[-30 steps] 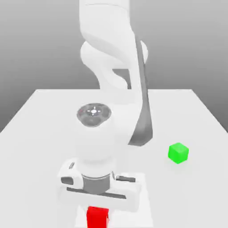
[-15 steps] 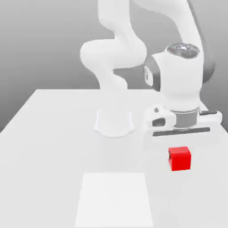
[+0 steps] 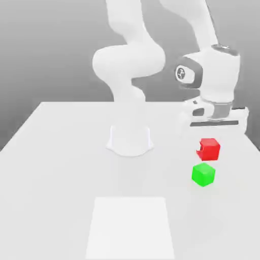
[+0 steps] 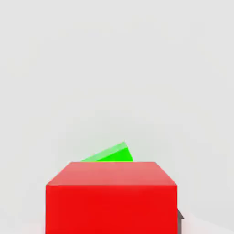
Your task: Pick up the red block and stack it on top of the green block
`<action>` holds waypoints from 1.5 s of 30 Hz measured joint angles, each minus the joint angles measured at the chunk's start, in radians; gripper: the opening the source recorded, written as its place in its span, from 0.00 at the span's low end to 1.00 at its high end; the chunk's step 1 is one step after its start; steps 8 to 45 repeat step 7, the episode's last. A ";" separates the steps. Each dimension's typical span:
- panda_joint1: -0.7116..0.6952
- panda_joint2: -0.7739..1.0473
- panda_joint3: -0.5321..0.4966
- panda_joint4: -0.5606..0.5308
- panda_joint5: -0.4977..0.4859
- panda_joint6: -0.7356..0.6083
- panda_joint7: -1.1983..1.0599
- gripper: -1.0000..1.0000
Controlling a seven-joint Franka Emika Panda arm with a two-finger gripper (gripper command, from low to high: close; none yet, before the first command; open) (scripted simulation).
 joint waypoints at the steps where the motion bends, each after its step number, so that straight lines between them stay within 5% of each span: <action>1: -0.014 0.029 0.007 0.000 -0.024 0.028 0.016 0.00; 5: -0.059 0.151 0.016 -0.002 -0.146 0.147 0.099 0.00; 6: -0.065 0.169 0.015 -0.002 -0.167 0.165 0.113 1.00; 45: -0.071 0.169 0.015 -0.002 -0.167 0.165 0.113 1.00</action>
